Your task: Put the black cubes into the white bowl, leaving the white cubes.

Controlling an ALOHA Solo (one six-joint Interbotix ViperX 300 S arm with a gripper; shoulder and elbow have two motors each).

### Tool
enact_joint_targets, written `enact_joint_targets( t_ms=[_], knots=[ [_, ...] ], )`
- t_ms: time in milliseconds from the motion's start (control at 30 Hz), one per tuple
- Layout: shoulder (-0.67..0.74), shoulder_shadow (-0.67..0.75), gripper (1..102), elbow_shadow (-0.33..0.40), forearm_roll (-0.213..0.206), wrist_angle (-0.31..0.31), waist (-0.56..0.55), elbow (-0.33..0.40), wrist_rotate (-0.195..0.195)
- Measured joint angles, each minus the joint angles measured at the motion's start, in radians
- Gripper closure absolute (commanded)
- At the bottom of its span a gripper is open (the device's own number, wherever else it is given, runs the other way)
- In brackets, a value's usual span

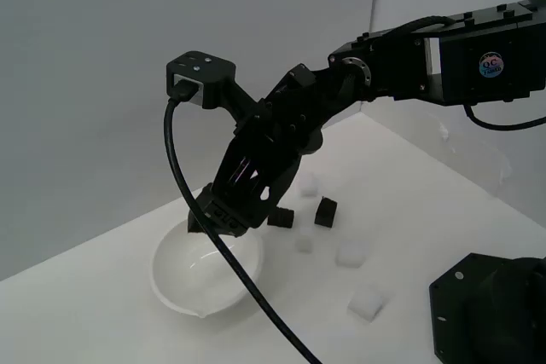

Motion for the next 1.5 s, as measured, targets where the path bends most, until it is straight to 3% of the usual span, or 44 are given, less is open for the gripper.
enact_joint_targets(
  t_ms=[600,733,1033,1300,1500],
  knots=[
    [-0.034,-0.031,30,-0.002,-0.014,-0.020,-0.031,0.000,-0.002],
    [-0.054,-0.051,30,-0.002,-0.014,0.018,-0.031,-0.002,-0.002],
    [-0.064,-0.063,30,-0.002,-0.012,0.015,-0.020,-0.002,0.008],
    [-0.012,-0.011,30,0.009,0.029,0.121,0.195,0.011,0.044],
    [0.044,0.048,30,0.067,0.031,0.130,0.345,0.066,0.106]
  ],
)
